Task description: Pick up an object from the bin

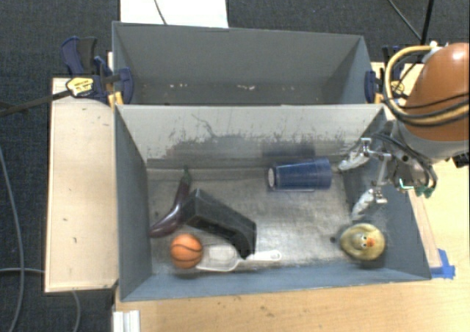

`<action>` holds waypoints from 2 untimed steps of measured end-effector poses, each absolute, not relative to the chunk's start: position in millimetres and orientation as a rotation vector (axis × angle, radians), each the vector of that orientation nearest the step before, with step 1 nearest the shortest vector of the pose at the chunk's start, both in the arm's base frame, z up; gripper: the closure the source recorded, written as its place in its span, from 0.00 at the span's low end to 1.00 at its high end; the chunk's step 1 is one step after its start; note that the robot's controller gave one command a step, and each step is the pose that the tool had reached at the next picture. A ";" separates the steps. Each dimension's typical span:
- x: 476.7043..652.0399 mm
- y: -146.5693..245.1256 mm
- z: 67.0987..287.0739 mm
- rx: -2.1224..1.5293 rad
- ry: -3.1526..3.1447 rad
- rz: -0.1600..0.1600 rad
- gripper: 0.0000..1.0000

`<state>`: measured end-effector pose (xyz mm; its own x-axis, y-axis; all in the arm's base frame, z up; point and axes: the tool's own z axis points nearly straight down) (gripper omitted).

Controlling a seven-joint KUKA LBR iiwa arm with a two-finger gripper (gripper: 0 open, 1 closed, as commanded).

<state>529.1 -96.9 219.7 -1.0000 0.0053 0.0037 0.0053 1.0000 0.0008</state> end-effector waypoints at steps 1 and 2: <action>530.8 -96.6 223.3 -0.004 -3.145 0.001 0.00; 535.5 -92.3 186.6 -0.062 -3.154 0.003 0.00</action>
Offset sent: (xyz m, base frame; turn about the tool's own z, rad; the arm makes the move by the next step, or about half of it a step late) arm 0.0094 0.0181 -0.1341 0.1202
